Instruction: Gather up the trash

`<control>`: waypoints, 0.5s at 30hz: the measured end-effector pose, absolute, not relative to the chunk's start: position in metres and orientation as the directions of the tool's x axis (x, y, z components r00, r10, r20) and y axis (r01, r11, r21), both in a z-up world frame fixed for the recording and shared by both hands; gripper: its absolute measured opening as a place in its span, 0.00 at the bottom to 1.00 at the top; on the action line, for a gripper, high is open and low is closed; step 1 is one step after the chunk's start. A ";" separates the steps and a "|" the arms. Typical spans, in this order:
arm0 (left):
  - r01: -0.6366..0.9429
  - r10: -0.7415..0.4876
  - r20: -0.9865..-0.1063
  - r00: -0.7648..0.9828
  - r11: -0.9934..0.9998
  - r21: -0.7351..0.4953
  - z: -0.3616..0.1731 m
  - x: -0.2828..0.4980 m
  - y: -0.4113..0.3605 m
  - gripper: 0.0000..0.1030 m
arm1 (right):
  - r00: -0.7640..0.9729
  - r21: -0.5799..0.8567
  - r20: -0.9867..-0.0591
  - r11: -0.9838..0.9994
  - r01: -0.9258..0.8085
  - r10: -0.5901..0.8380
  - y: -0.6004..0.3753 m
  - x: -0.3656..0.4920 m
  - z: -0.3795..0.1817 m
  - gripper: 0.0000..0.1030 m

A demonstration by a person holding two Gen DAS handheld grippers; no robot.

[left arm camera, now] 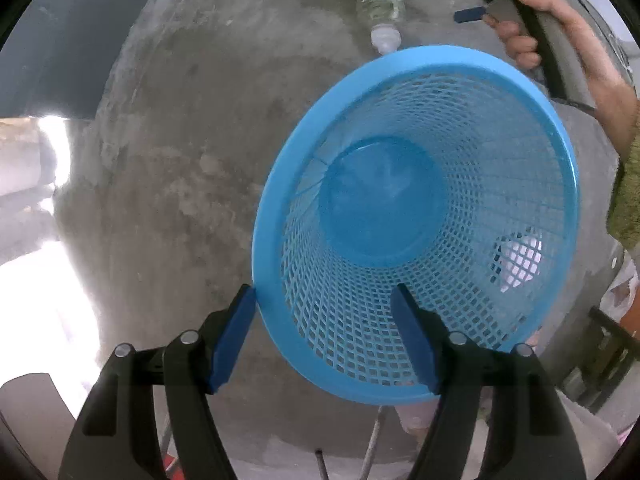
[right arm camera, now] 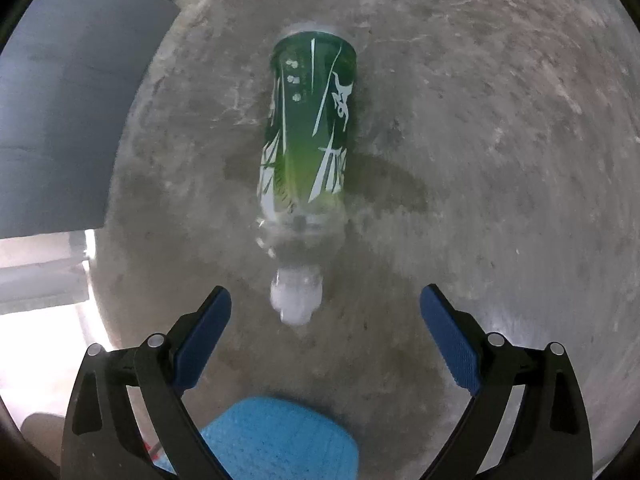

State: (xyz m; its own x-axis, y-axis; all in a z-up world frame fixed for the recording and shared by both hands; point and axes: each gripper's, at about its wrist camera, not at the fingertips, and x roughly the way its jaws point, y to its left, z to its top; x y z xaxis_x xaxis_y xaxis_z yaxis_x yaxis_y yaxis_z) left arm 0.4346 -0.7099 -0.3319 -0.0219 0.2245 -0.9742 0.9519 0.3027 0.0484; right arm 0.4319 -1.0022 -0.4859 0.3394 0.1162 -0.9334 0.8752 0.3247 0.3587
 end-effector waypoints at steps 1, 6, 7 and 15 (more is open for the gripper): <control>0.953 0.220 -0.975 -0.021 0.300 0.047 -0.331 0.435 -0.712 0.66 | 0.335 0.353 -0.936 0.326 0.877 0.111 -1.004 0.437 -0.489 0.88; 0.947 0.220 -0.975 -0.035 0.318 0.037 -0.335 0.435 -0.710 0.69 | 0.330 0.339 -0.940 0.352 0.872 0.089 -1.009 0.460 -0.502 0.88; 0.947 0.226 -0.973 -0.041 0.321 0.034 -0.336 0.435 -0.710 0.69 | 0.324 0.333 -0.942 0.357 0.873 0.085 -1.009 0.464 -0.504 0.87; 0.938 0.245 -0.967 -0.068 0.347 0.022 -0.348 0.441 -0.714 0.69 | 0.316 0.324 -0.945 0.401 0.857 0.086 -1.016 0.488 -0.528 0.71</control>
State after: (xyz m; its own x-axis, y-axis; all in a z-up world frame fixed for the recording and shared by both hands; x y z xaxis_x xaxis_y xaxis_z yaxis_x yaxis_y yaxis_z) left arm 0.4412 -0.7141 -0.3476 -0.0684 0.2450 -0.9671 0.9376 0.3469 0.0215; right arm 0.4885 -1.0157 -0.5282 0.3163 0.0862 -0.9447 0.8571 0.4007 0.3236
